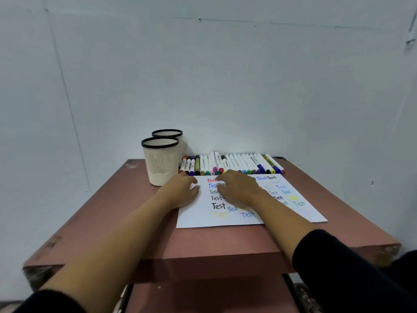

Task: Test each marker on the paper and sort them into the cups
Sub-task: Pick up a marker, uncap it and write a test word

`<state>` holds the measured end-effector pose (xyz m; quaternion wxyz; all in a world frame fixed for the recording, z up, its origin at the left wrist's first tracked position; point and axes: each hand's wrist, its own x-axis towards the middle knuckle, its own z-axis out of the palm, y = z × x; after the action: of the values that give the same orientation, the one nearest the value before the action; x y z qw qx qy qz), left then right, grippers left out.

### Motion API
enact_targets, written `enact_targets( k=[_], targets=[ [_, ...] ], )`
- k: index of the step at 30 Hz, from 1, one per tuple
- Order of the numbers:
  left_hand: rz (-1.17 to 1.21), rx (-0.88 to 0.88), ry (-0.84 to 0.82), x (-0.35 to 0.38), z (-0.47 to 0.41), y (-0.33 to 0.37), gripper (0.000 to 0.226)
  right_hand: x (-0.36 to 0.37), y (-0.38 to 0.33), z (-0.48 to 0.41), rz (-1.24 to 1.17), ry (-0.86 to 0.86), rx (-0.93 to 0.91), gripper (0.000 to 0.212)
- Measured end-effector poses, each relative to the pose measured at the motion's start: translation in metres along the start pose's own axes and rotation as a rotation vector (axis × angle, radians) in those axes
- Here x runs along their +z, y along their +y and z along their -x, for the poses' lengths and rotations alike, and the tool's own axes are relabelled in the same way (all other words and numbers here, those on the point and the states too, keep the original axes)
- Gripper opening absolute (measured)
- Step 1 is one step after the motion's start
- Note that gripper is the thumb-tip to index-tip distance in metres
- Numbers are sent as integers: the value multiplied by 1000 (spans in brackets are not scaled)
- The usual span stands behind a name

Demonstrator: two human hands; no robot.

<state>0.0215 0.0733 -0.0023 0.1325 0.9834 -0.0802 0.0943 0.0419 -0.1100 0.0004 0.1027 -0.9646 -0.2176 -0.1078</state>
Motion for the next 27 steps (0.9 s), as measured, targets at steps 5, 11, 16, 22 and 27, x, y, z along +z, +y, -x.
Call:
enact_targets(
  k=[5,11,16,22,27],
  targets=[
    [68,11,62,13,-5,-11,33,11,8,-15,6,83,9,31],
    [130,30,125,21,-7,-18,32,13,19,-49,-13,150,133,26],
    [170,47,148,22,-8,-21,29,25,26,-72,18,99,109,37],
    [180,50,164,22,-8,-20,29,29,29,-81,2,179,81,32],
    [176,48,163,21,-9,-20,29,30,30,-81,-10,263,56,26]
  ],
)
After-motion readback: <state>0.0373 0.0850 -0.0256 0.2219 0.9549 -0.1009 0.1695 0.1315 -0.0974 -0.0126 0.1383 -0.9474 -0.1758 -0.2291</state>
